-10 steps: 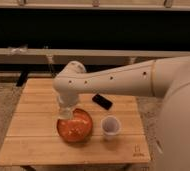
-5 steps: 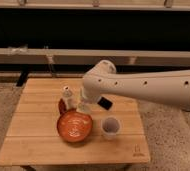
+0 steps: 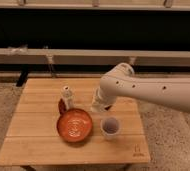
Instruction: Place the white sponge in the ceramic cup
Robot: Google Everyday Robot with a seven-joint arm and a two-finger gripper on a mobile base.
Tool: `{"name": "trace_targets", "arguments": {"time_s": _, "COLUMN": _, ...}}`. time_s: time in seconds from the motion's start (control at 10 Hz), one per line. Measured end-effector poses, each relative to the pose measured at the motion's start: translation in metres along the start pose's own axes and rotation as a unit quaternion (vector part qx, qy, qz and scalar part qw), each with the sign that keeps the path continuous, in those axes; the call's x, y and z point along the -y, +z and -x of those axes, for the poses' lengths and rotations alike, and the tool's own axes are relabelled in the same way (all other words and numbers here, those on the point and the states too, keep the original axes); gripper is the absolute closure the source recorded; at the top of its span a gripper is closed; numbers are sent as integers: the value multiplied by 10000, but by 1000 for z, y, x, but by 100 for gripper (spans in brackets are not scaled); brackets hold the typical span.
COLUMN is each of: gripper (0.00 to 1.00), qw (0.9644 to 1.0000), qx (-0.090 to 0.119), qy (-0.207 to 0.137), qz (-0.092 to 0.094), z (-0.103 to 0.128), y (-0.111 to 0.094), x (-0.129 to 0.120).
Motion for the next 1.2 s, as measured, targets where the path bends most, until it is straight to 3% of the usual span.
{"name": "trace_targets", "arguments": {"time_s": 0.2, "gripper": 100, "qw": 9999, "qx": 24, "qy": 108, "qz": -68, "z": -6, "y": -3, "x": 20}}
{"name": "trace_targets", "arguments": {"time_s": 0.8, "gripper": 100, "qw": 9993, "qx": -54, "qy": 334, "qz": -133, "z": -25, "y": -9, "x": 45}}
{"name": "trace_targets", "arguments": {"time_s": 1.2, "gripper": 100, "qw": 9987, "qx": -227, "qy": 423, "qz": -195, "z": -42, "y": -10, "x": 57}}
